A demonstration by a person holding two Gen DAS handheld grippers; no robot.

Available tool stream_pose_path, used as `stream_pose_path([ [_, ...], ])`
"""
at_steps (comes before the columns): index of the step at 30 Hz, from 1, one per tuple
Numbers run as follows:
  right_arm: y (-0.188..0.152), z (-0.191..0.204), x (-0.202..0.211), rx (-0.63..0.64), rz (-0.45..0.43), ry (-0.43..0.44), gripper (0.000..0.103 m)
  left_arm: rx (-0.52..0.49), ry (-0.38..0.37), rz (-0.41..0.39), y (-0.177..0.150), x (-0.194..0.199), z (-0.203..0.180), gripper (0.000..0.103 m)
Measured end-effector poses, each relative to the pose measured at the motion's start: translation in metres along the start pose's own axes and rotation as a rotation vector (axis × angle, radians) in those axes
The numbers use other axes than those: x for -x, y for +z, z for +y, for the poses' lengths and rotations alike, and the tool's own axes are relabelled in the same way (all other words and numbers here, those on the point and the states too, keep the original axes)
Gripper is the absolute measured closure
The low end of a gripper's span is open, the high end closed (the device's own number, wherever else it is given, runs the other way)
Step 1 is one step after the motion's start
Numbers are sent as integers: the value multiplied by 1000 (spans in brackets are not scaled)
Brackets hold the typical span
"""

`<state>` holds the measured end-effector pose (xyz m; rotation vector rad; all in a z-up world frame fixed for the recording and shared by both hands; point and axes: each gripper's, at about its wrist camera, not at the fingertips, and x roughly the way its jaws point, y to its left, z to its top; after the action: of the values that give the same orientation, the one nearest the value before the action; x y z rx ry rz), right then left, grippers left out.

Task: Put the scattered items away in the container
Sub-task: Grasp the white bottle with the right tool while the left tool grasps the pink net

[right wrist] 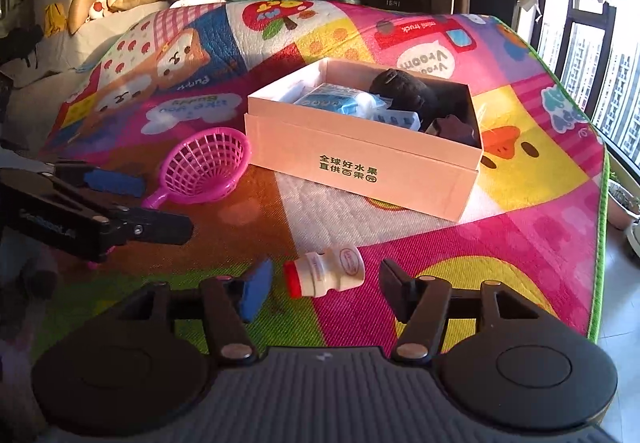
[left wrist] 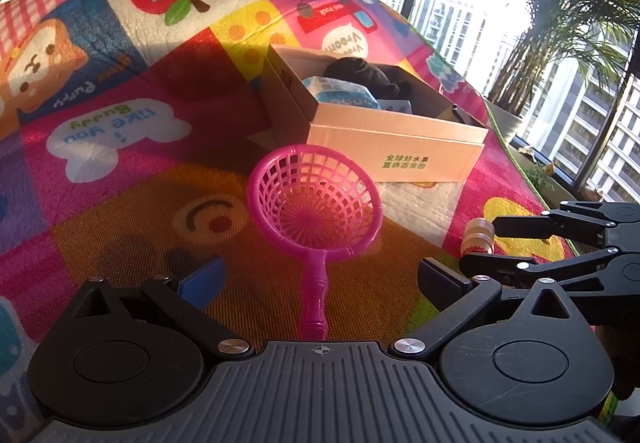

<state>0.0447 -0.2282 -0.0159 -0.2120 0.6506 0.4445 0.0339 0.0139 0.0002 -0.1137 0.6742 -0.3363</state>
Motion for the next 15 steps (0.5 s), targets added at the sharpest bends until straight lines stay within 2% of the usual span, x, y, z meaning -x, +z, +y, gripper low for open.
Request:
stream_pose_path([
  [1,1,0,-3,9,8,1,44,-1,0,0,0,0,0,0],
  [3,2,1,-5,27,22,11,57,-3,2,2,0,0,-1,0],
  [7,-1,3,5,35,-4,19,57,-50,39,29,4,-5,-9,0],
  [11,-4,0,11,25,-11,8,57,-102,41,47,16,-13,-20,0],
  [15,-7,-4,12,10,-4,5,57,-180,101,56,28,-28,-29,0],
])
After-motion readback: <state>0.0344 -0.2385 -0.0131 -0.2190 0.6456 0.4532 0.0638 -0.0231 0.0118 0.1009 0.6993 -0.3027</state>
